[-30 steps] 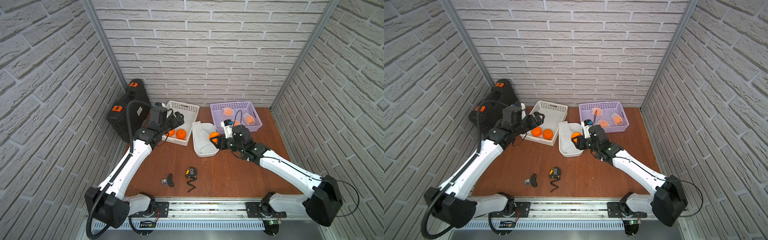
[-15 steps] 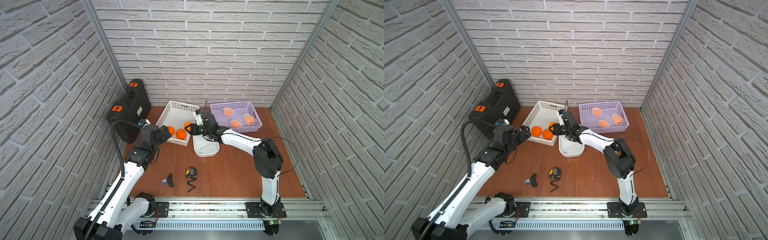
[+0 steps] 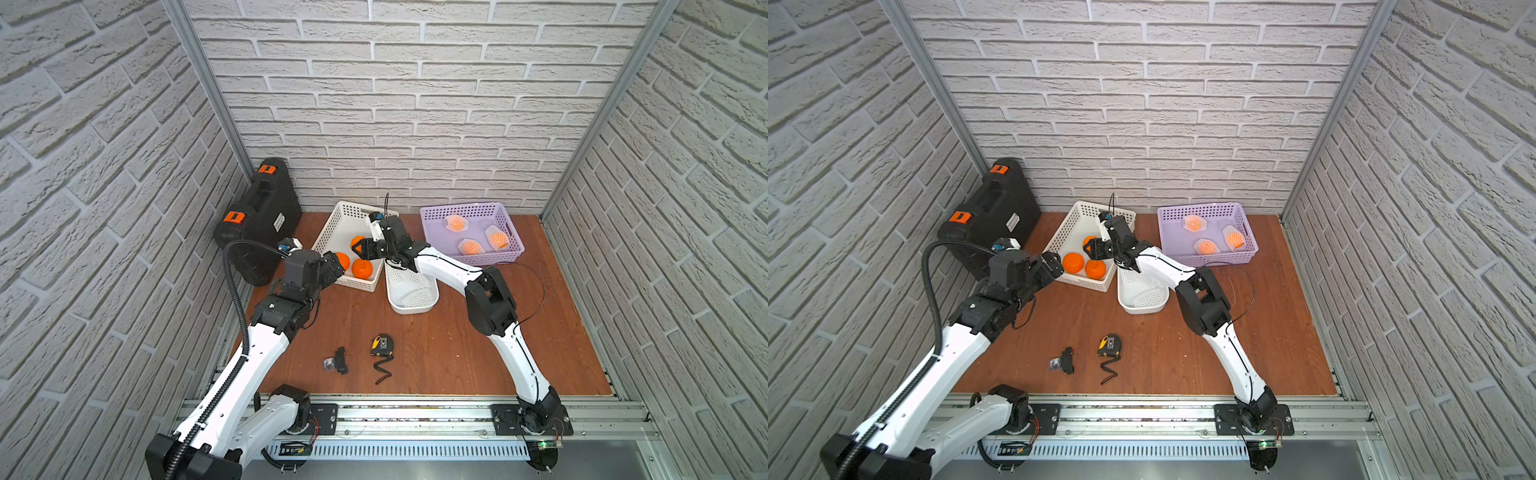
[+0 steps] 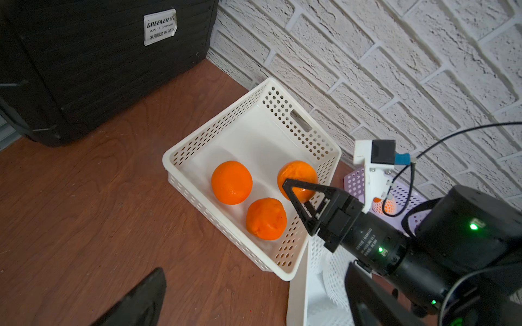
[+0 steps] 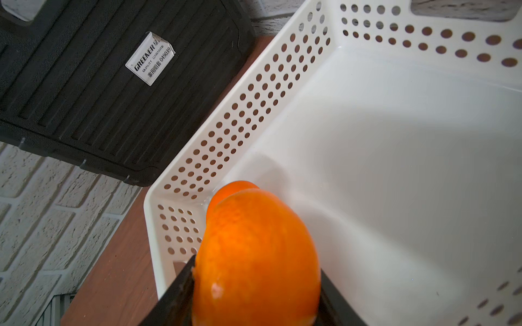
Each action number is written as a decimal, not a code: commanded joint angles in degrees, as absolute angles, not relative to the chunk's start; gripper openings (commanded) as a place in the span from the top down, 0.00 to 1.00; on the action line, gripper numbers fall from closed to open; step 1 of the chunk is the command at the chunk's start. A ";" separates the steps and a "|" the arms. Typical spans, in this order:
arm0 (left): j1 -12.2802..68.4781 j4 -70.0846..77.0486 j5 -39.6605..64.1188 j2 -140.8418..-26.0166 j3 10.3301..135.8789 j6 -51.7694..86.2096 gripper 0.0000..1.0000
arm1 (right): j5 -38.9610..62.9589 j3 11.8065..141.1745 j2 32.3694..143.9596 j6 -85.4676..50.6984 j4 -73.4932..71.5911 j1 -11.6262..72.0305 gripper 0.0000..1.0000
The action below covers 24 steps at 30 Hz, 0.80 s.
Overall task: Remove foam nets from oranges
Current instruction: Place the orange in the basket.
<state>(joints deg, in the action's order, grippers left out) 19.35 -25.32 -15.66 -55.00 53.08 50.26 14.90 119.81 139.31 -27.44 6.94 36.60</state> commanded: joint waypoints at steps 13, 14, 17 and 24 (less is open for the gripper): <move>20.43 -25.04 -16.02 -53.96 54.31 51.26 0.02 | 13.32 131.49 140.62 -21.14 19.63 36.30 0.17; 20.47 -25.05 -16.06 -54.04 54.35 51.24 0.02 | 13.08 131.23 139.46 -20.98 20.09 36.13 0.17; 20.48 -25.05 -16.00 -54.02 54.31 51.24 0.02 | 10.53 127.29 134.00 -20.23 19.88 35.62 0.17; 20.28 -24.57 -15.33 -54.22 53.73 51.40 0.02 | 4.17 102.57 110.72 -22.32 14.24 31.58 0.17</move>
<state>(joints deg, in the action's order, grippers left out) 20.05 -25.34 -15.53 -55.00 53.08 51.24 8.58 108.90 122.04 -21.74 19.00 33.89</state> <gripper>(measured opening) 0.981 0.834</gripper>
